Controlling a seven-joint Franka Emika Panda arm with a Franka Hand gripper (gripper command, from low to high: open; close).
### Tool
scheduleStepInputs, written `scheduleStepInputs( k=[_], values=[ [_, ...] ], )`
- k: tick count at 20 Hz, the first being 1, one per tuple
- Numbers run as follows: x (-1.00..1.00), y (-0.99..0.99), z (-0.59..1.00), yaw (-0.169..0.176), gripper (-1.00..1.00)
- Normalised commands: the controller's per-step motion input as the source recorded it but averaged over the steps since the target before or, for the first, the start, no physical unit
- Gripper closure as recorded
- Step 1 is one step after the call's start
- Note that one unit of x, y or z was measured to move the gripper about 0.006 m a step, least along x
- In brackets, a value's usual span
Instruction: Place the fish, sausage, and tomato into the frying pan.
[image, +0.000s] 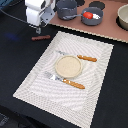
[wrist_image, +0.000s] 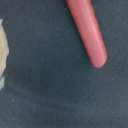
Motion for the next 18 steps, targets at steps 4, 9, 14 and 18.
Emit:
scheduleStepInputs(
  k=[4,9,14,18],
  values=[
    [-0.03,-0.41,0.01,0.140,-1.00],
    [0.03,-0.39,-0.02,0.100,-1.00],
    [-0.20,-0.11,-0.37,0.085,-1.00],
    [-0.25,-0.04,-0.38,0.080,-1.00]
  ],
)
